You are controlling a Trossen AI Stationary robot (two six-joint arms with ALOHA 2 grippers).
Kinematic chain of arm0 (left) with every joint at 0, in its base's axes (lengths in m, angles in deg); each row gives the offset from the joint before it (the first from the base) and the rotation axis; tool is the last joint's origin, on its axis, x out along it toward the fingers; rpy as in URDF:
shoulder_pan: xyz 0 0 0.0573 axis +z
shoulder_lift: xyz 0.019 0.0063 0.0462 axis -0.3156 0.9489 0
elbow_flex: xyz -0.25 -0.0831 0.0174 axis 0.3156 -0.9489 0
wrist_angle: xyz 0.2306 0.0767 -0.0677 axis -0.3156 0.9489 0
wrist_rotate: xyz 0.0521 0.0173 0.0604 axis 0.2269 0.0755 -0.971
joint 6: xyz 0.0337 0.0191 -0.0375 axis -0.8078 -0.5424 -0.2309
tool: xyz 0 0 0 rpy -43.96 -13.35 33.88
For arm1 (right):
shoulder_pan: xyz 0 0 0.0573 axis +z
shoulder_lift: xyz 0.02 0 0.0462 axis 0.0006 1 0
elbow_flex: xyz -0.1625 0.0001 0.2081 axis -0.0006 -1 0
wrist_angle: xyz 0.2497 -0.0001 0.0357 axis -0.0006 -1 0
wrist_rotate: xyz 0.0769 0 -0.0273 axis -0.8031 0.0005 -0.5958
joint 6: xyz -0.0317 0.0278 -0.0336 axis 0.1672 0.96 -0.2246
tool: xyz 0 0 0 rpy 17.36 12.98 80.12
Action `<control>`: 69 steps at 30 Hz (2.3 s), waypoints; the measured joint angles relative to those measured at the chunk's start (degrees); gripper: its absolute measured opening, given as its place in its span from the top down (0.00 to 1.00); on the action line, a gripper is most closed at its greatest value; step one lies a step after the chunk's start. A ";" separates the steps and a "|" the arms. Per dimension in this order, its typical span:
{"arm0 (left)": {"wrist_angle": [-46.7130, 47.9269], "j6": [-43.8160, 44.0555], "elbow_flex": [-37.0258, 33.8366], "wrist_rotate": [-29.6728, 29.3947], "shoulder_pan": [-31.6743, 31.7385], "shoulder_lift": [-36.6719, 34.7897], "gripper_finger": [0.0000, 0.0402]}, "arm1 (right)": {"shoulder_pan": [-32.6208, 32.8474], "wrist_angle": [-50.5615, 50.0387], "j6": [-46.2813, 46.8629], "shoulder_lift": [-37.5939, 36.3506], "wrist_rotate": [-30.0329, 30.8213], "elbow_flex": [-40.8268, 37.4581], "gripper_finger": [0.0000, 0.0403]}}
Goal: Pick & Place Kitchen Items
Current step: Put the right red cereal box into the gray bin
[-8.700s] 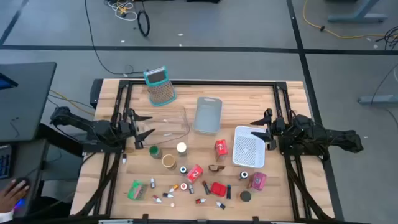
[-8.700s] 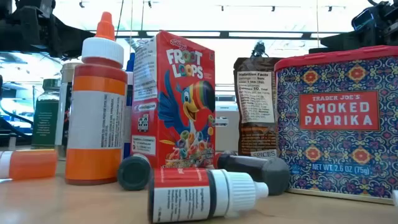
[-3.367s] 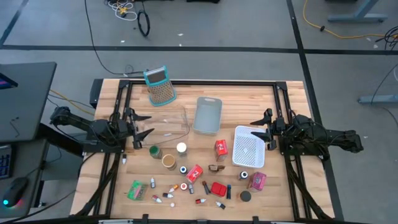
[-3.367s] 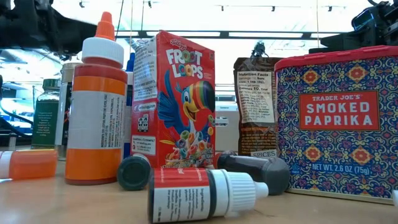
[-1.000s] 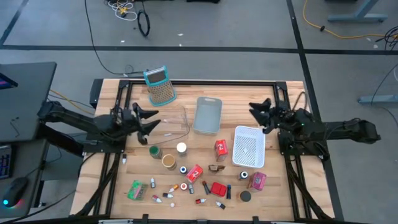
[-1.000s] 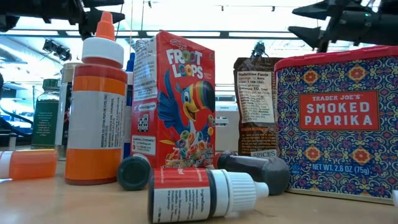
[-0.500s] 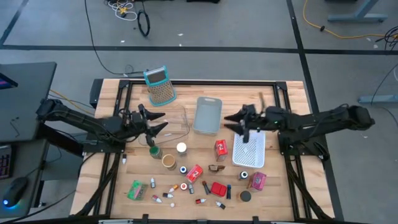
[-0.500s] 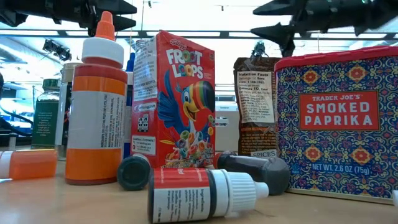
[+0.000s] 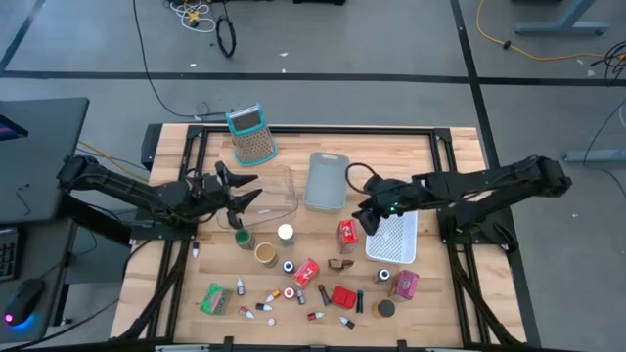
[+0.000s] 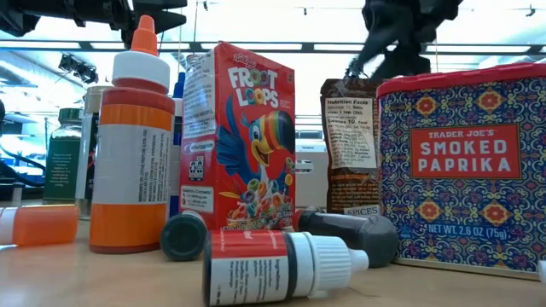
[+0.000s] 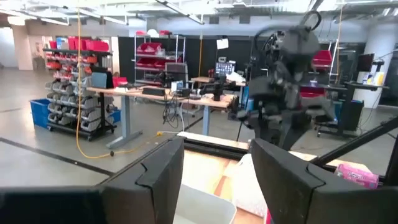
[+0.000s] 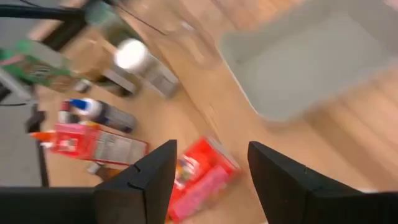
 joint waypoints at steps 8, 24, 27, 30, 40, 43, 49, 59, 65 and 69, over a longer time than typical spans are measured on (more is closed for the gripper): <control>1.69 0.95 -0.02 0.03 -0.04 0.17 0.55 | 1.29 -0.24 8.71 7.45 -5.61 -1.38 0.48; 1.95 1.33 -0.02 0.23 -0.04 0.15 0.63 | 1.57 6.93 1.04 12.59 -9.18 -1.22 0.81; 1.95 1.33 -0.02 0.23 -0.04 0.15 0.64 | 1.54 7.15 -0.58 12.65 -9.46 -1.26 0.95; 1.97 1.33 -0.02 0.23 -0.04 0.15 0.65 | 1.55 8.95 -2.41 12.35 -11.05 -1.43 0.96; 1.95 1.33 -0.06 0.23 -0.06 0.15 0.67 | -0.52 8.64 -12.53 5.03 -10.40 5.25 0.98; 1.95 1.13 -0.07 0.23 -0.04 0.15 0.67 | -2.54 8.39 -17.96 2.98 -10.07 9.28 0.99; 1.11 -0.30 -0.07 0.03 -0.04 0.16 0.67 | -9.75 0.08 -30.34 3.94 -10.33 19.75 0.99; -4.19 -4.28 -0.11 0.03 -0.04 0.15 0.67 | -25.00 -6.08 -39.93 14.64 -20.50 25.07 1.00; -4.19 -5.70 -0.11 0.02 -0.04 0.16 0.67 | -31.70 -6.85 -45.50 21.97 -25.55 25.07 1.00; -4.03 -9.14 -0.11 0.02 -0.04 0.15 0.67 | -34.67 -6.71 -49.19 25.82 -26.12 25.07 0.99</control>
